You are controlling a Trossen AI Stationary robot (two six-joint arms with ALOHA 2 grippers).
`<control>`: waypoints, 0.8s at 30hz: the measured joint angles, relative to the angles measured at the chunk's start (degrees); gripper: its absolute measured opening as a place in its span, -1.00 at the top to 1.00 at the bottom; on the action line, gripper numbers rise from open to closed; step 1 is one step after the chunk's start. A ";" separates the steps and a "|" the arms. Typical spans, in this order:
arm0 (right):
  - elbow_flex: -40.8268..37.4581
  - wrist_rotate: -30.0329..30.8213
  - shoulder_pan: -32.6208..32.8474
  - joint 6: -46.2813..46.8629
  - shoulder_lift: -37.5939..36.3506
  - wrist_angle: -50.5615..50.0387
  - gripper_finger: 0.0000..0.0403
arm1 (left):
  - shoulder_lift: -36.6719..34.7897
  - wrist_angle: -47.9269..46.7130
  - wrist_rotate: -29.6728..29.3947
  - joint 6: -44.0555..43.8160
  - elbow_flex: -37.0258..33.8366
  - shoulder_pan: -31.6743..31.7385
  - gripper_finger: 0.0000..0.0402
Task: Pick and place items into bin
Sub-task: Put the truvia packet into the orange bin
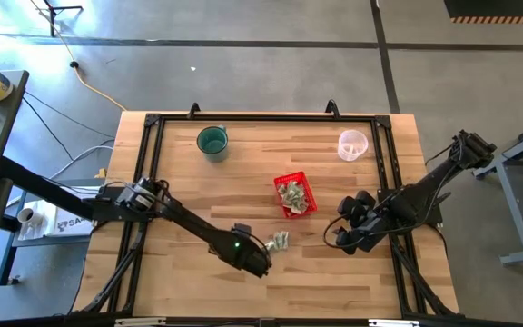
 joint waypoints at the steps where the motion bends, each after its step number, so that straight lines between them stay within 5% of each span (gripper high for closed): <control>1: 0.00 0.16 0.00 0.00 0.00 -0.14 -0.45 | 0.04 -0.82 -0.79 0.42 -0.01 0.10 0.26; 10: 0.00 0.76 0.06 -0.02 -0.29 -1.68 -0.45 | -0.06 -4.03 -3.88 9.79 -0.11 2.89 0.87; 18: 0.00 6.22 2.58 2.64 -6.15 -6.85 -0.45 | -4.56 -18.54 -10.35 14.94 3.90 6.81 0.85; 24: 0.00 6.92 2.51 4.07 -9.78 -12.47 -0.45 | -7.50 -5.10 -14.83 34.71 8.68 12.77 0.87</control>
